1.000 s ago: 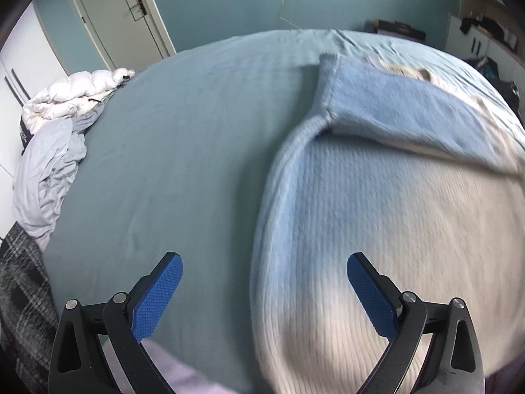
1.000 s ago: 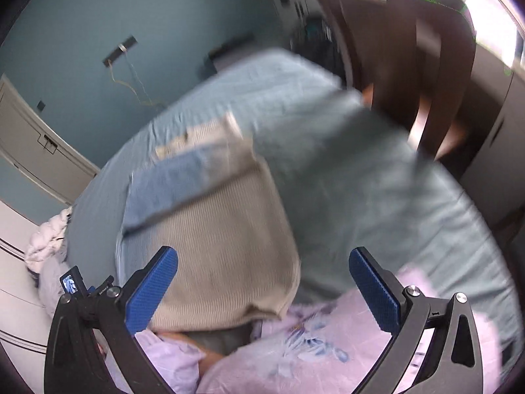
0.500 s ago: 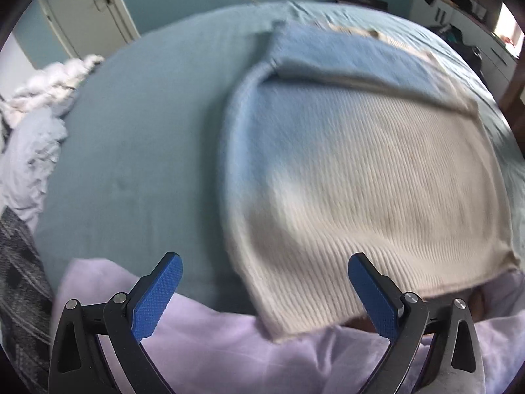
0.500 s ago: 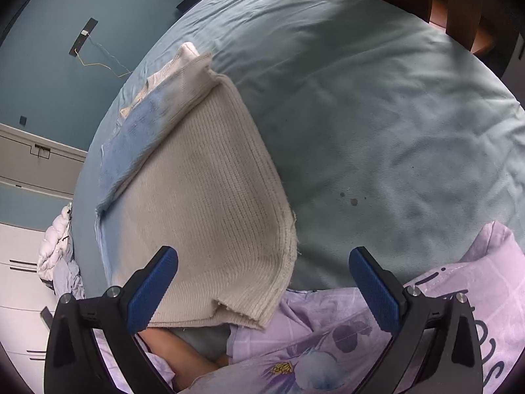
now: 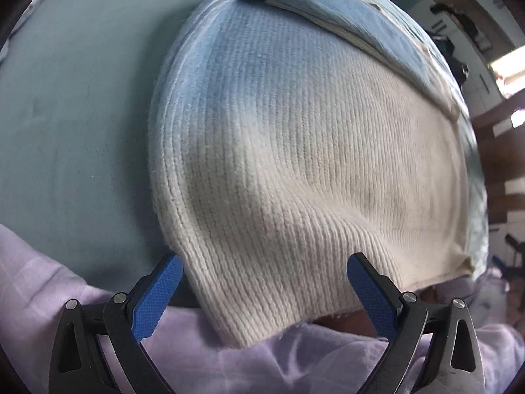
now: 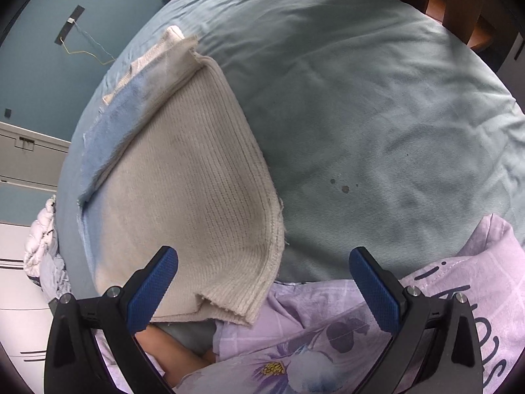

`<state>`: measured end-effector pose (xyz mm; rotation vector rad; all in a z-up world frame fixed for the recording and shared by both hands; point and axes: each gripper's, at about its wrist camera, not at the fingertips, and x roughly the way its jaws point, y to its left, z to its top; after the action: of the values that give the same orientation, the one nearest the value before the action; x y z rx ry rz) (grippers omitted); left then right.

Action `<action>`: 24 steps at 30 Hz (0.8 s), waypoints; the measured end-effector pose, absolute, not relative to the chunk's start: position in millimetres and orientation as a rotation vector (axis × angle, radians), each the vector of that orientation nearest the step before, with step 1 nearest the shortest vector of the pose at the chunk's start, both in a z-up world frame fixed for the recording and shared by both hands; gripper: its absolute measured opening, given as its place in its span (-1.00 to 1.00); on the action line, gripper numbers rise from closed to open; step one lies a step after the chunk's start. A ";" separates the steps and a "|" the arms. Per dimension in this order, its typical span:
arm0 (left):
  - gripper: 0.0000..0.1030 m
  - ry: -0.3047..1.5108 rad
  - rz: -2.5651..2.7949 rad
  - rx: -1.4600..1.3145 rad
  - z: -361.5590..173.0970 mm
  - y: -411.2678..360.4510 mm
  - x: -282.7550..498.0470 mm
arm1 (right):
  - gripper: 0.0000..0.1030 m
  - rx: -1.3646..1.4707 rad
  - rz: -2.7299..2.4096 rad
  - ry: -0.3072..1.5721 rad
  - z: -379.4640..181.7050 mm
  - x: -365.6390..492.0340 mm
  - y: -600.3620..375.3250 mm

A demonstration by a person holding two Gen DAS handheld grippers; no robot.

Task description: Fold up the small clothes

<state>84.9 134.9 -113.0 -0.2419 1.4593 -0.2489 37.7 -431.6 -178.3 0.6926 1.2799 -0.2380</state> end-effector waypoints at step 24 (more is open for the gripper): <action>0.51 1.614 -0.175 -0.324 -150.4 141.5 84.5 | 0.98 0.634 -0.277 1.338 -183.1 46.0 -425.3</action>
<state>84.5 141.5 -150.4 -0.3244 1.6142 -0.1746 46.0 -425.3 -183.1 0.6342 1.3375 -0.2767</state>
